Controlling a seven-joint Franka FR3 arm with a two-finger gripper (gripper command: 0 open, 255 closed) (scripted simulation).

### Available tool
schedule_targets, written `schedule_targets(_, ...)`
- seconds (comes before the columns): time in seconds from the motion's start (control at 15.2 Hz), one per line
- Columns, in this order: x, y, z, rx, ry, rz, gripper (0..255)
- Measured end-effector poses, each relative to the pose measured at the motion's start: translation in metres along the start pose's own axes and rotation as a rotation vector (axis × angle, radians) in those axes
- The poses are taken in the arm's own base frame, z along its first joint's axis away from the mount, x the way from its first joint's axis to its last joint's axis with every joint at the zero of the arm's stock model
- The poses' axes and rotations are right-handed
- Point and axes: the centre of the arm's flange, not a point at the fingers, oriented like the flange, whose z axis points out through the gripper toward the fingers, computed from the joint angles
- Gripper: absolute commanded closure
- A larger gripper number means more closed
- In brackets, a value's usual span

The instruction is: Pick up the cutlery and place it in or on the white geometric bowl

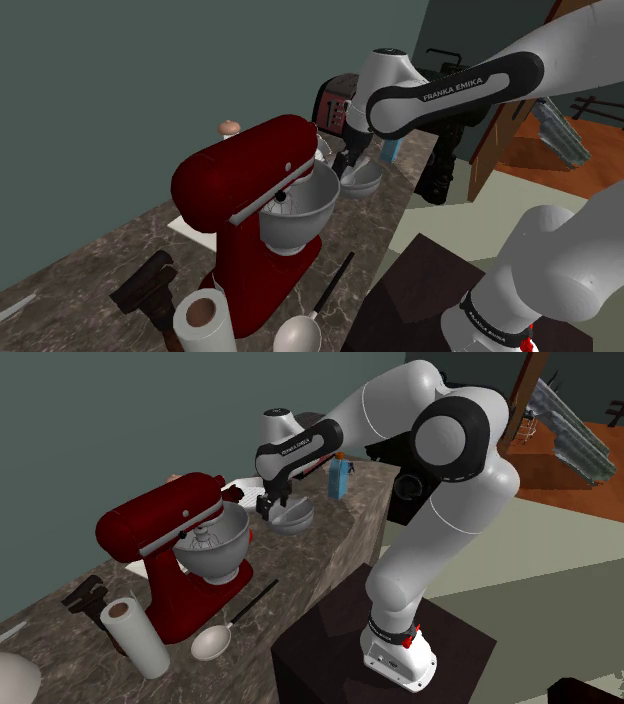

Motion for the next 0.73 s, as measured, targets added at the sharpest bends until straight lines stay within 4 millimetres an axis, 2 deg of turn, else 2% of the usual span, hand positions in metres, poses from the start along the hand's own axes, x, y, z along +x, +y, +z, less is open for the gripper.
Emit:
schedule_targets(0.33,0.000,0.001,-0.043,0.000,0.002,0.000,0)
schedule_targets(0.73,0.000,0.000,-0.050,0.000,0.000,0.000,0)
